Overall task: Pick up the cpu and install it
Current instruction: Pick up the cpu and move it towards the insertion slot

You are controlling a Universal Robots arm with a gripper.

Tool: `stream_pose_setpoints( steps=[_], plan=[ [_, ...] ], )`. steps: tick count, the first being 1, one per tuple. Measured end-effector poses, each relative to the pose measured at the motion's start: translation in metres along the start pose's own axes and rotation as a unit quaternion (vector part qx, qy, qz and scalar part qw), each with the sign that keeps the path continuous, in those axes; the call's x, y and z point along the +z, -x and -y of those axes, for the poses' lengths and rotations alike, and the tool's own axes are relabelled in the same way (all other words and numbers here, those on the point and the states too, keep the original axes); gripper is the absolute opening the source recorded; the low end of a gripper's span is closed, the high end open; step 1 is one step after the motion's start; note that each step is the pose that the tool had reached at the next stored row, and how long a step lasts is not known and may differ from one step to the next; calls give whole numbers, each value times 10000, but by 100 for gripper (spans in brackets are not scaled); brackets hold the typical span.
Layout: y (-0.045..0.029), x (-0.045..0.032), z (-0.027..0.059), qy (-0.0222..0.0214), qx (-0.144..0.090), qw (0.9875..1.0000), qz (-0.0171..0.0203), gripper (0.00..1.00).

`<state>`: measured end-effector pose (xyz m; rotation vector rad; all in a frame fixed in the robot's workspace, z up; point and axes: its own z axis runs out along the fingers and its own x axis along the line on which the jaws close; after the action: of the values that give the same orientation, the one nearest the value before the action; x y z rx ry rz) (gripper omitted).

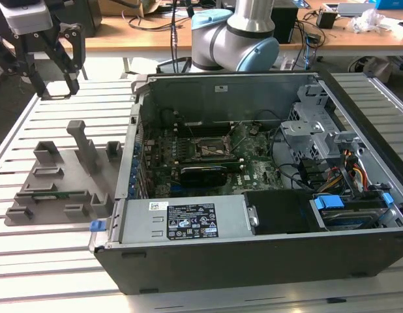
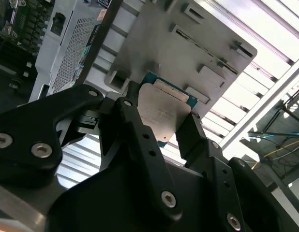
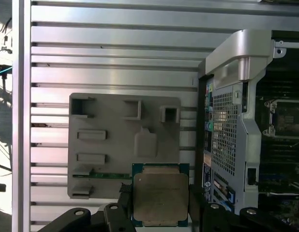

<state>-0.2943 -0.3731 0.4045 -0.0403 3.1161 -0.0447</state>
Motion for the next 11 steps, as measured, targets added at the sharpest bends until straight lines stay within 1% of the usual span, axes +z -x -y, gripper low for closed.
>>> stream_pose_setpoints(
  steps=[1,4,6,11],
  plan=[
    [26,1,1,0,0,10000,0,55],
    [180,5,4,0,0,10000,0,55],
    [261,7,7,0,0,10000,0,55],
    [382,10,9,0,0,10000,0,55]
  ],
)
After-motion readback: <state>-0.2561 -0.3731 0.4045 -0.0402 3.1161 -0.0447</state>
